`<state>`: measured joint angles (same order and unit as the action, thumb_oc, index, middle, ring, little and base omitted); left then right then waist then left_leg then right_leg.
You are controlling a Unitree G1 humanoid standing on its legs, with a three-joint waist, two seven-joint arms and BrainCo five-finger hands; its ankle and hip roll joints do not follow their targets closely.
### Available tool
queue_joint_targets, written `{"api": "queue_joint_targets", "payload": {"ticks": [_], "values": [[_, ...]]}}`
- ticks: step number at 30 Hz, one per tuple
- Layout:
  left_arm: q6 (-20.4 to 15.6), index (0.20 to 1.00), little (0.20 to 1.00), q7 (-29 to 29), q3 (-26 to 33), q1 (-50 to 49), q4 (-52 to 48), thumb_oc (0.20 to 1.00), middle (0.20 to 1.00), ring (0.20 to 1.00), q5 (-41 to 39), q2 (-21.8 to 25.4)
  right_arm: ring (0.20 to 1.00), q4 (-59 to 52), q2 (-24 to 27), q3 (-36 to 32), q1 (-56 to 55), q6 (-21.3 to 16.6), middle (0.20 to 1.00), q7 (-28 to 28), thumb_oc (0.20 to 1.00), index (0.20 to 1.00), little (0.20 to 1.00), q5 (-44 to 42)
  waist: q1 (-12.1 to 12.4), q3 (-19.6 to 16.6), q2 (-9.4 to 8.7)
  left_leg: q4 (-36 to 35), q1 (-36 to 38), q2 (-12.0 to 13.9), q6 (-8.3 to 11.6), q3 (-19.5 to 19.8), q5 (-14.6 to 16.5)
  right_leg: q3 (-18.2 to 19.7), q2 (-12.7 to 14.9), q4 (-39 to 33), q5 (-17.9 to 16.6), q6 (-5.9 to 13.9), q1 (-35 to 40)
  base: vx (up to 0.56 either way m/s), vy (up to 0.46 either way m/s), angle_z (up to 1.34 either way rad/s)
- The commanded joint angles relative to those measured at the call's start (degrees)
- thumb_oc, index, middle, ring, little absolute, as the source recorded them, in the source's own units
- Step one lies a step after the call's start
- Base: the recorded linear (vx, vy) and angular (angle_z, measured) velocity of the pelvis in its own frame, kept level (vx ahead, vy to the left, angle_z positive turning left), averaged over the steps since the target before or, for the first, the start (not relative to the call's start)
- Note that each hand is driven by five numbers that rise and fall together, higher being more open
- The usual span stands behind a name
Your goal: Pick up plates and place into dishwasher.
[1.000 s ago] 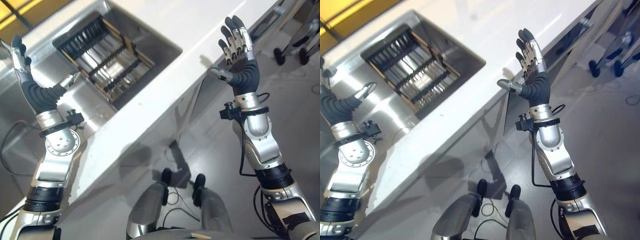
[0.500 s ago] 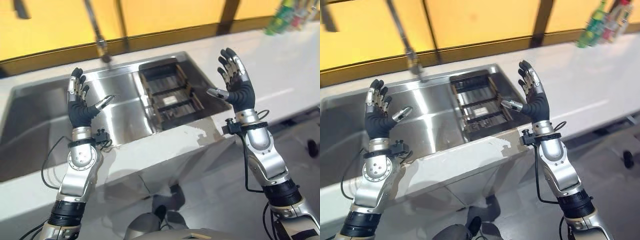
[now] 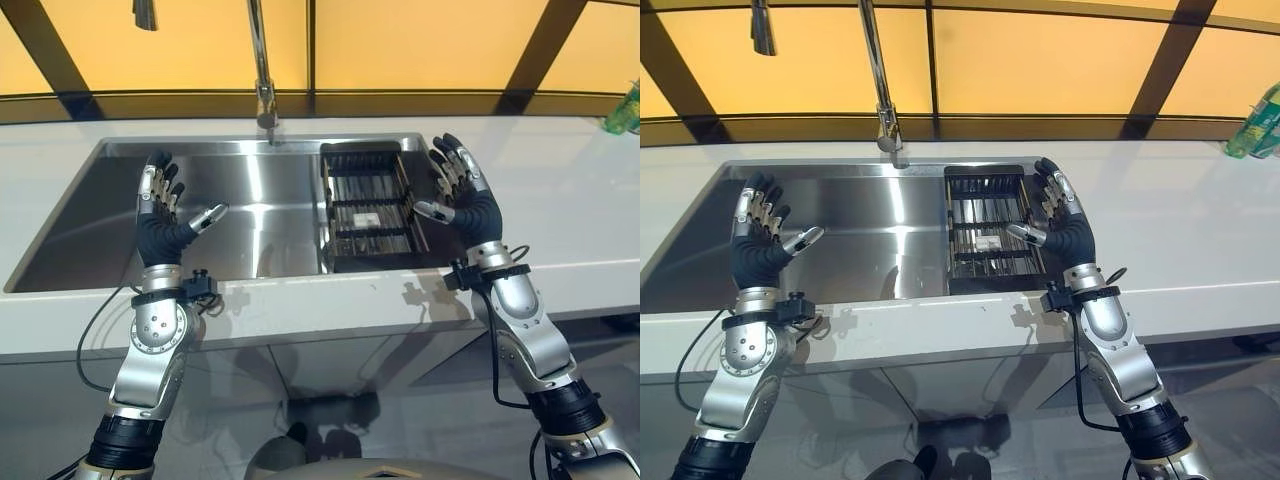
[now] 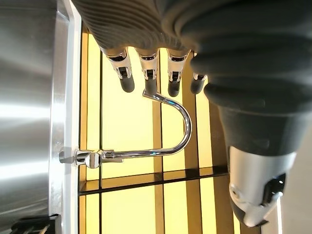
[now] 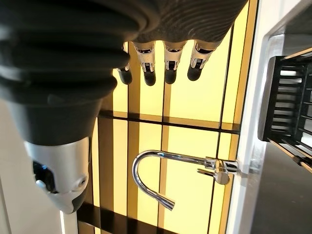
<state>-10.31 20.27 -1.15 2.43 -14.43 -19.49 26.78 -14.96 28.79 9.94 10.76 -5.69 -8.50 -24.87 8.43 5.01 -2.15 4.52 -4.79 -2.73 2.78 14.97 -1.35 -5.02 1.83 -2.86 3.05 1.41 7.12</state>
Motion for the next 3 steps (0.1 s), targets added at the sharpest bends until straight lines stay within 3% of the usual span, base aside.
{"api": "queue_joint_targets", "payload": {"ticks": [1,3], "values": [[-2.21,1.000,1.000,-2.68,-0.81,3.19,-1.44,1.000,1.000,1.000,-1.71,-0.06,1.000,-3.00,0.65,-2.32,-0.08,-2.50,1.000,-2.28,1.000,1.000,1.000,0.90,-1.29,-1.25,-0.97,7.10,-0.58,1.56,-0.99,-9.56,0.89,-3.42,2.39,0.63,-5.29,0.48,-3.78,-0.02,-0.015,0.81],[-1.51,1.000,1.000,-3.04,-2.37,5.07,-0.78,1.000,1.000,1.000,-1.36,-0.90,1.000,-2.79,0.39,-2.34,0.51,-2.07,1.000,-3.33,1.000,1.000,1.000,1.68,-2.21,-1.12,-0.73,6.39,-0.76,1.81,-0.45,-11.68,0.56,-4.64,2.41,0.30,-5.10,0.48,-3.30,-0.01,-0.002,1.02]]}}
